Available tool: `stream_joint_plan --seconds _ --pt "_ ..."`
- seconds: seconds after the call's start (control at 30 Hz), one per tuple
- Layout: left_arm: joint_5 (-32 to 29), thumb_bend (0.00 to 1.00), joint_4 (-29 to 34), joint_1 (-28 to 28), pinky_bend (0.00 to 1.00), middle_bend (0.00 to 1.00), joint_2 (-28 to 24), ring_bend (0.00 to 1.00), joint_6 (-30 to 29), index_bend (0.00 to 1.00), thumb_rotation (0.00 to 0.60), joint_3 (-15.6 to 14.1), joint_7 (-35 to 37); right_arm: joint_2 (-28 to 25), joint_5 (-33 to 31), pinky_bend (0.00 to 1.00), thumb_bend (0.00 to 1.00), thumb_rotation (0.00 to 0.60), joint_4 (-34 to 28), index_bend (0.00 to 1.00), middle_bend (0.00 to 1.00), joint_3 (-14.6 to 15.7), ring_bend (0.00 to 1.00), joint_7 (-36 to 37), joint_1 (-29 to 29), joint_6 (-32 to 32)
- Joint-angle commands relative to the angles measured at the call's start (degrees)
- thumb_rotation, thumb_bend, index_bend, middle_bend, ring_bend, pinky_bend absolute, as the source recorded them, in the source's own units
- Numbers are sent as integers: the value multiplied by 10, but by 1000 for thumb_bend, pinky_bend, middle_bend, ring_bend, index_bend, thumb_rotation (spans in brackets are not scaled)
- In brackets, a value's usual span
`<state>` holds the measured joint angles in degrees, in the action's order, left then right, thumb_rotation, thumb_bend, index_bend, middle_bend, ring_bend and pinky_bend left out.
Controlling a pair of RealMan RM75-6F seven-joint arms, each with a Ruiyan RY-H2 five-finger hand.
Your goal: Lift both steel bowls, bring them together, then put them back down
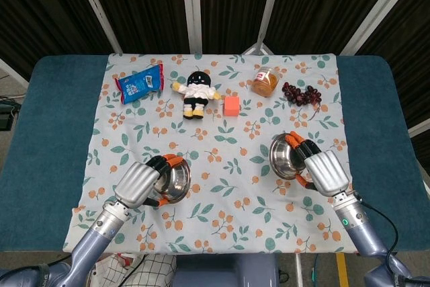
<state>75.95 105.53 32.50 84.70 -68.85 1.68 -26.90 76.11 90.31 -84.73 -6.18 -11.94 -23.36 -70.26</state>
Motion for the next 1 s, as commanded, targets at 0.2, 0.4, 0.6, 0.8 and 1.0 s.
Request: stream_joint_plan --seconds 0.2,0.4,0.6,0.8,1.0 --pt "-34 499 -70 1 712 650 40 548 29 528 600 -4 -37 94 60 991 401 600 135 880 847 65 845 -67 6 -20" --pt "-36 481 -101 4 622 568 65 449 30 459 600 -5 -72 102 58 943 400 600 135 749 736 70 782 -56 6 -15" --pt "-34 352 -136 3 459 445 93 318 29 323 600 -5 -88 96 54 792 400 600 117 297 500 71 607 -52 5 -13" --pt "-81 242 -133 9 256 64 99 35 52 84 600 3 -123 74 22 579 400 600 71 0 212 73 343 -62 4 24" --pt "-84 216 -128 12 231 26 102 2 61 30 600 6 -109 65 -4 494 400 600 50 0 71 78 215 -77 1 60"
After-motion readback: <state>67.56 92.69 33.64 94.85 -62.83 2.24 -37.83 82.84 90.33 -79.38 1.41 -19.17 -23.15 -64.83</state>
